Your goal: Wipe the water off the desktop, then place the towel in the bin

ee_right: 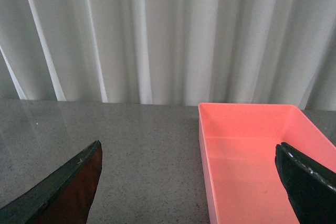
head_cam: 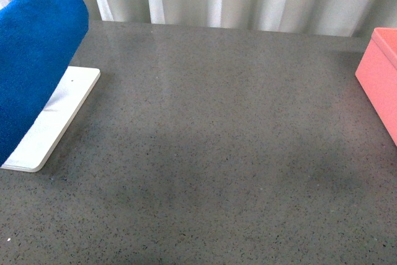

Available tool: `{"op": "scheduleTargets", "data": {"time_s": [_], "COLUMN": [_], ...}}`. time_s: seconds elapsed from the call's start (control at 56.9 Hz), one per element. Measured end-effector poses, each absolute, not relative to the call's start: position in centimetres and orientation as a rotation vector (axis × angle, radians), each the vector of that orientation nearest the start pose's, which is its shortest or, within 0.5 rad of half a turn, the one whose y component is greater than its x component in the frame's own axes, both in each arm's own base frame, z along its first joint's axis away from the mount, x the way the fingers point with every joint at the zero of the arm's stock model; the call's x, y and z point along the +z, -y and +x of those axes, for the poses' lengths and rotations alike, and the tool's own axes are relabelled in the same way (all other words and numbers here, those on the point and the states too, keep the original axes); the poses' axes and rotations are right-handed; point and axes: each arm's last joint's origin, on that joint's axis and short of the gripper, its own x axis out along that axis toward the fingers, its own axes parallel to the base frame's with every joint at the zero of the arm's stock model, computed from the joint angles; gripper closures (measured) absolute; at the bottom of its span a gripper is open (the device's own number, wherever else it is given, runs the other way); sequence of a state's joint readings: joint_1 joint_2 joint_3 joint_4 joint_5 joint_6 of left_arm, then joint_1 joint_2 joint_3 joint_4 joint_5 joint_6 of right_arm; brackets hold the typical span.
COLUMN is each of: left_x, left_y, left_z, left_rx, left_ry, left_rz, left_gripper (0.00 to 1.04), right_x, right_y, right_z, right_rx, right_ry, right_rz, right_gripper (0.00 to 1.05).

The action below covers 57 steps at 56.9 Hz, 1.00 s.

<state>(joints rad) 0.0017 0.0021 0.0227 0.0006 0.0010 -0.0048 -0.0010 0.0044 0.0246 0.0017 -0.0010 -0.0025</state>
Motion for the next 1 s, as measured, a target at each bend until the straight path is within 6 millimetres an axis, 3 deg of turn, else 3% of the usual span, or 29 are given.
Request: {"op": "scheduleTargets", "data": {"time_s": [0.774,0.897,1.003], "left_x": [17.1,17.1,18.1], "left_y": [0.0,0.5,1.3], "left_z": [9.6,10.2,12.0], "left_rx": [0.006,0.253,0.28], "left_ry": [0.017,-0.333,-0.375], "left_rz": [-0.005,-0.069,-0.084], "left_gripper": [0.07,0.07,0.07], "right_x": [17.2,17.2,17.2], "right_y": [0.0,0.0,0.0], "right_z": [9.6,9.6,9.6], "right_rx": [0.0,-0.001,0.001], "right_ry": [0.022,0.022,0.022], "right_rz": [-0.003,-0.002,-0.003], "right_gripper": [0.07,0.07,0.07]}}
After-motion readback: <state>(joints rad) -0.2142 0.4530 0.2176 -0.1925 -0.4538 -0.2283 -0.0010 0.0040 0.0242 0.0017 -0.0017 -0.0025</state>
